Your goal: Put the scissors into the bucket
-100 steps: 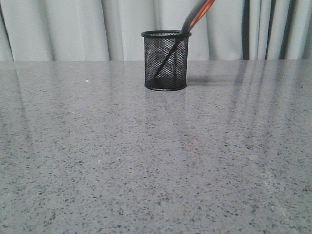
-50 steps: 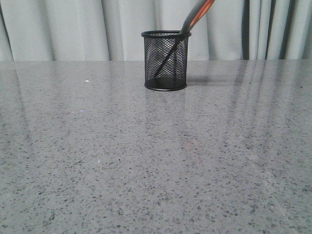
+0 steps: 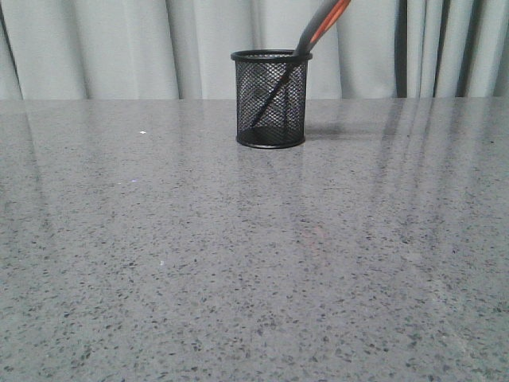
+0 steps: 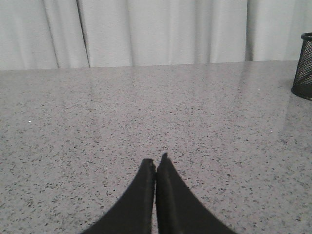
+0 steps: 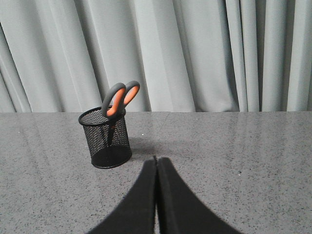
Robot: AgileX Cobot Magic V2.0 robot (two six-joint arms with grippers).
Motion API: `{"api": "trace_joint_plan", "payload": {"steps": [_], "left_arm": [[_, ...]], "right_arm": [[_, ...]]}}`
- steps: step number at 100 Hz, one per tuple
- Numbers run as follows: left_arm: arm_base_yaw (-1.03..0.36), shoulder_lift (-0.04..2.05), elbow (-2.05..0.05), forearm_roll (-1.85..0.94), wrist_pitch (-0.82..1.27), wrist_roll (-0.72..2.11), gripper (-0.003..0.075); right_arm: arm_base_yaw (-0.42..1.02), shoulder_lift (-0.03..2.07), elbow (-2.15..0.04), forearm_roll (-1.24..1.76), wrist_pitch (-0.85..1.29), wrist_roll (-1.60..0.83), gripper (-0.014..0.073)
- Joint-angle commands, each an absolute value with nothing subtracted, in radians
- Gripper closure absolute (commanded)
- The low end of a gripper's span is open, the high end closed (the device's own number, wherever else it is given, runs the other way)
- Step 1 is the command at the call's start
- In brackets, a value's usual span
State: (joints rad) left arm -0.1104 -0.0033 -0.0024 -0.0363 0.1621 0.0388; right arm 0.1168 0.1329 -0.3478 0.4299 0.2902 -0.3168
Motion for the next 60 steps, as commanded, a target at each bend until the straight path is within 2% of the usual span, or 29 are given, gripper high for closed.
{"api": "trace_joint_plan", "payload": {"steps": [1,23,44,60], "left_arm": [[-0.108,-0.03,0.026,-0.048,0.091,0.03,0.0741],[-0.108,-0.03,0.026,-0.048,0.091,0.03,0.0741],[-0.108,-0.03,0.026,-0.048,0.091,0.03,0.0741],[-0.108,-0.03,0.026,-0.048,0.091,0.03,0.0741]], "right_arm": [[0.112,0.145,-0.373,0.439,0.217,-0.326,0.0649],[0.112,0.145,-0.344,0.387,0.174,-0.324,0.0649],[0.112,0.145,-0.19,0.091,0.006,-0.113,0.0649],[0.112,0.1,-0.083,0.062,0.0,-0.103,0.0649]]}}
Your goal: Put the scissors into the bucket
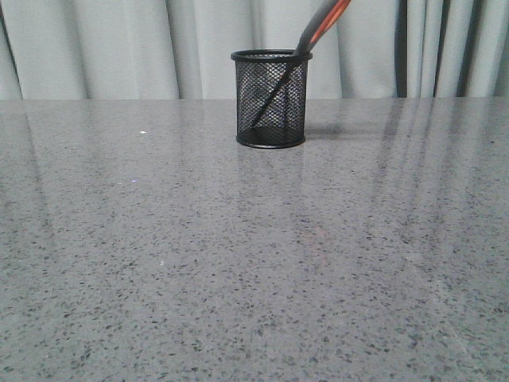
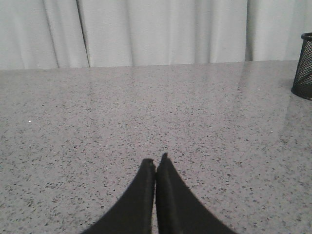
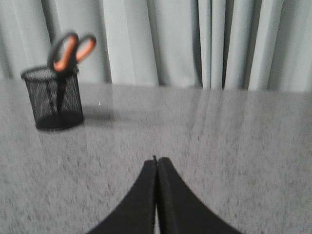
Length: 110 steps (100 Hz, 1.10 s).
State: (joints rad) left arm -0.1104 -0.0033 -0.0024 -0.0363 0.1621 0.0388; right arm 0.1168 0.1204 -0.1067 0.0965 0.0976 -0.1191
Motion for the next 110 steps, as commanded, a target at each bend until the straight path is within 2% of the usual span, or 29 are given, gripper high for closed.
{"api": "trace_joint_plan", "payload": {"steps": [1,19,34,110], "left_arm": [[-0.108,-0.03,0.026,-0.048,0.091,0.03,0.0741],[-0.108,-0.03,0.026,-0.048,0.091,0.03,0.0741],[-0.108,-0.028,0.026,-0.048,0.091,0.03,0.0741],[-0.108,-0.028,0.026,-0.048,0.091,0.03,0.0741]], "right_arm": [[0.112,0.095,-0.073,0.062,0.0,-0.103,0.0649],[0.11,-0.038,0.03,0.045,-0.016,-0.103,0.0649],[0.092,-0.033,0.027,0.0,0.052,-0.103,0.0649],[0.092,-0.033,0.027,-0.008,0.05,-0.103,0.0649]]}}
